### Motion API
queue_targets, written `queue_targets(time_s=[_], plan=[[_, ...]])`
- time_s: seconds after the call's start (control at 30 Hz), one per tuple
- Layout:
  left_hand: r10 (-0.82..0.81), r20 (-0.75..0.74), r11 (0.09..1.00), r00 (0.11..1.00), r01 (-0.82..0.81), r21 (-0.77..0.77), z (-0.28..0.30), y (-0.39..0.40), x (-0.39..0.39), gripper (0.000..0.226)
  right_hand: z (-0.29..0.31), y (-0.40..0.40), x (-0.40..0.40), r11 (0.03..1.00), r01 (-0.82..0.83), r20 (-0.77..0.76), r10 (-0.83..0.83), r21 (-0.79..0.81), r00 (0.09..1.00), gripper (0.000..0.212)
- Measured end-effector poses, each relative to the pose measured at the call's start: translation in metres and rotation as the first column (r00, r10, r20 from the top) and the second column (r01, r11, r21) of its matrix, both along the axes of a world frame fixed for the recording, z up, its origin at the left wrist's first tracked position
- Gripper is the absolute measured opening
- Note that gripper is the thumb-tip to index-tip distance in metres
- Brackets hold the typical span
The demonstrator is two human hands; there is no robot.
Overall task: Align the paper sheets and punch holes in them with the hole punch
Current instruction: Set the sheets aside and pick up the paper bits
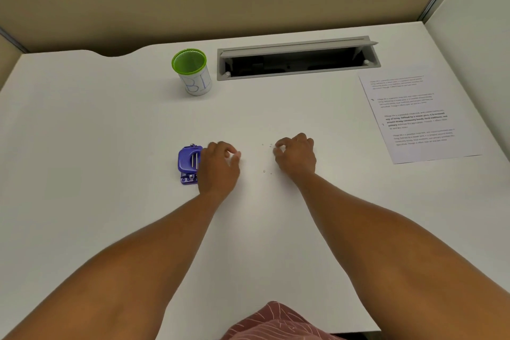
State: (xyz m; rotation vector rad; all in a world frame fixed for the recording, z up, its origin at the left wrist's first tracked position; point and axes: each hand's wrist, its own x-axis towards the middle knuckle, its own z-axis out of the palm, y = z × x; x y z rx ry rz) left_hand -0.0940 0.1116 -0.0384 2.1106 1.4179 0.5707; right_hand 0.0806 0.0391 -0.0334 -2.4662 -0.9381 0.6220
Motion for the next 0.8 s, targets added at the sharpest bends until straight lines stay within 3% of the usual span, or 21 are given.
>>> queue_targets(time_s=[0.2,0.5,0.67,0.8], plan=[[-0.195,-0.028,0.967,0.980,0.187,-0.170,-0.012,-0.015,0.013,0.015,-0.003,0.015,0.006,1.000,-0.016,-0.030,0.016,0.016,0.999,0.021],[-0.199,-0.038,0.973,0.979,0.193,-0.124,-0.017,-0.017,0.021,0.023,-0.006,0.030,0.008,0.984,-0.174,-0.102,0.178,0.041,0.979,0.019],[-0.206,0.001,0.971,0.979,0.204,-0.121,-0.020,-0.017,0.019,0.014,-0.009,0.029,0.015,0.985,-0.055,-0.179,0.084,0.161,0.980,0.019],[-0.220,0.043,0.971,0.974,0.223,-0.085,-0.025,-0.022,0.013,0.009,-0.011,0.026,0.013,0.987,-0.057,-0.186,0.085,0.152,0.979,0.016]])
